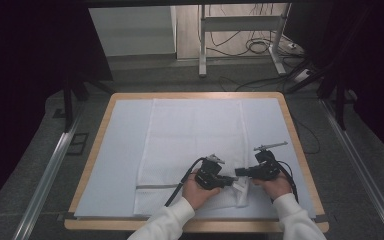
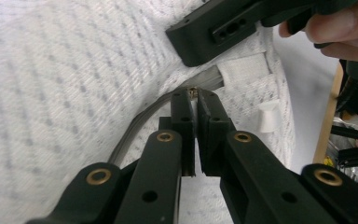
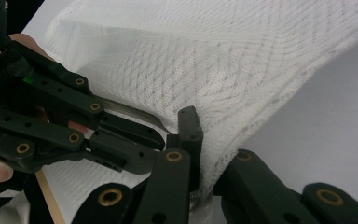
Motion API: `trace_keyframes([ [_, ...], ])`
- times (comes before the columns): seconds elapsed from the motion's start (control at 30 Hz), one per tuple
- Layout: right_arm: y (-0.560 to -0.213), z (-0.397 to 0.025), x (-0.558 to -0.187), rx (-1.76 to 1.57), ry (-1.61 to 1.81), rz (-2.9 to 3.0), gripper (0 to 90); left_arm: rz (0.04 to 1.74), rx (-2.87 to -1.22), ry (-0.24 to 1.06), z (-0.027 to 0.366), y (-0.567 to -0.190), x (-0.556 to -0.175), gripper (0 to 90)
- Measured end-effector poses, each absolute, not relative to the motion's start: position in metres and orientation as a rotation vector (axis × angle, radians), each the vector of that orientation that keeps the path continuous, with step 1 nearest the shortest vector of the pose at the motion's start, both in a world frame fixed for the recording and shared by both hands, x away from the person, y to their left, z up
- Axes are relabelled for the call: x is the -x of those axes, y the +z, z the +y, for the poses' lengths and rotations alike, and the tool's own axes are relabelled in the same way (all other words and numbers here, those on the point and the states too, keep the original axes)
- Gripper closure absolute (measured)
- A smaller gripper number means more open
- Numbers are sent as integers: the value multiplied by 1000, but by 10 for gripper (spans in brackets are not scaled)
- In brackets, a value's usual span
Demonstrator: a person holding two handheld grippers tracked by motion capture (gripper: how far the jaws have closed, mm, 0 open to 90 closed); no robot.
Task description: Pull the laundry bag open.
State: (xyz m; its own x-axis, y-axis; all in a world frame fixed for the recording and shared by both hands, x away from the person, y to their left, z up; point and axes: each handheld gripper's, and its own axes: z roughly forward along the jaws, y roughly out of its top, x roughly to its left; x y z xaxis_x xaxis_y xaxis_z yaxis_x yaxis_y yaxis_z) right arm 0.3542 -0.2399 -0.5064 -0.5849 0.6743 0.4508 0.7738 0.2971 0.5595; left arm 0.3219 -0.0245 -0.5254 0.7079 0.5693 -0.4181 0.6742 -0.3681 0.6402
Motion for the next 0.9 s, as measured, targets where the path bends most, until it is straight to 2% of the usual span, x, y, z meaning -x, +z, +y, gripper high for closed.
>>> trace_keyframes([
  [0.9,-508,-242,-354,1363,-1170,-2419,887,986,-2061,-162,-2,-527,-322,873],
])
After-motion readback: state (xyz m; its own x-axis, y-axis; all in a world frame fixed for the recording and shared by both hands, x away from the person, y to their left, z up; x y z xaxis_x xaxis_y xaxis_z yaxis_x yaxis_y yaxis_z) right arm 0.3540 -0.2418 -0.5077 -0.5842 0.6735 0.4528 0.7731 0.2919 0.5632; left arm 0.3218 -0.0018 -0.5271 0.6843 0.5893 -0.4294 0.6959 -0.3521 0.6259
